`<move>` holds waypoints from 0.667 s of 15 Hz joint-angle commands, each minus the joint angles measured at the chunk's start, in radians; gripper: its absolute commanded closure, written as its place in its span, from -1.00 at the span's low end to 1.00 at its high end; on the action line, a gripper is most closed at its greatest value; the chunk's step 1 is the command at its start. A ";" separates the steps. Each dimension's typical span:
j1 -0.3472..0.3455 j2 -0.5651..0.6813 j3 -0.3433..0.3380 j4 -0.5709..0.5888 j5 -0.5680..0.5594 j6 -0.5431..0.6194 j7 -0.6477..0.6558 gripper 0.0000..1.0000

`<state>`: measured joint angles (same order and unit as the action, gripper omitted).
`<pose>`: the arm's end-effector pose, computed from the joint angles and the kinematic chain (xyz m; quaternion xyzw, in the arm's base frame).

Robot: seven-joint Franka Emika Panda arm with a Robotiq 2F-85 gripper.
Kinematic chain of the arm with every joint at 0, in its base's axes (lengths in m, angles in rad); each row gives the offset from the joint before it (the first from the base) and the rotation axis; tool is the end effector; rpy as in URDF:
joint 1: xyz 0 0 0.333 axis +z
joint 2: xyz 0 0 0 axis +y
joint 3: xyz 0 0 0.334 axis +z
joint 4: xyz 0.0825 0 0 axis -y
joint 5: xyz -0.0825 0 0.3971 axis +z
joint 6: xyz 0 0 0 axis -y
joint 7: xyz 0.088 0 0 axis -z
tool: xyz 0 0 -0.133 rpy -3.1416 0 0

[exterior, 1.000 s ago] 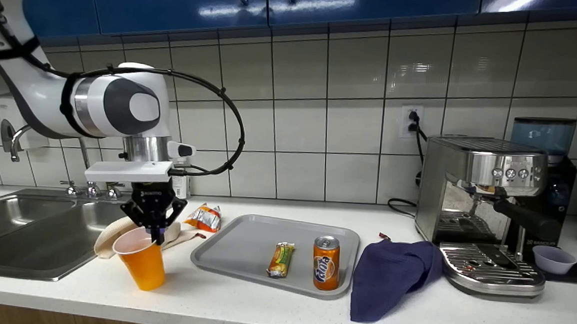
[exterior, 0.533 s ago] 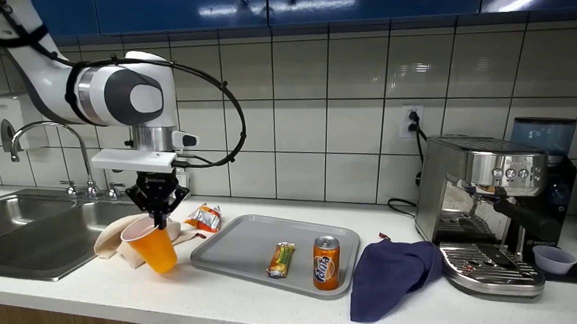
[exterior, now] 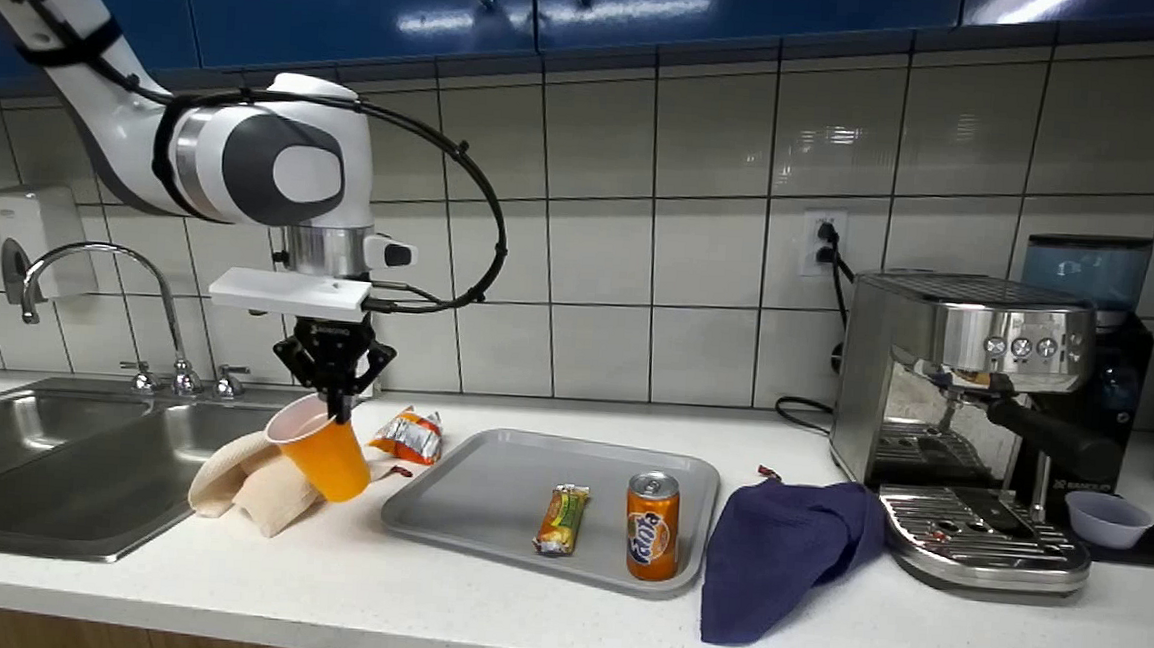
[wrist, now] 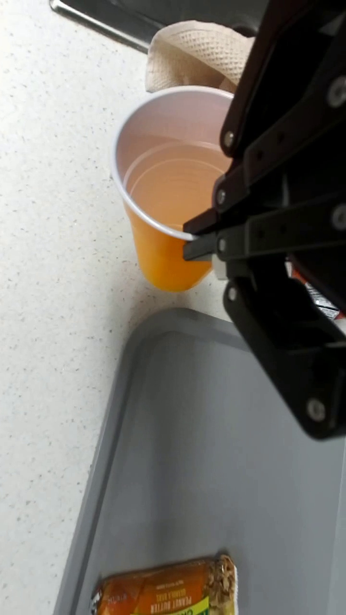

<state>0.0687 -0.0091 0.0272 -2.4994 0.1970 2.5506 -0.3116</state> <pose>0.4794 0.0463 0.2745 -0.9903 -0.1230 -0.0360 0.0535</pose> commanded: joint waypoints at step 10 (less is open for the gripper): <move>-0.080 0.006 -0.074 0.055 0.018 -0.022 -0.057 0.97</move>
<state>0.0145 -0.0089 -0.0372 -2.4696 0.2032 2.5498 -0.3352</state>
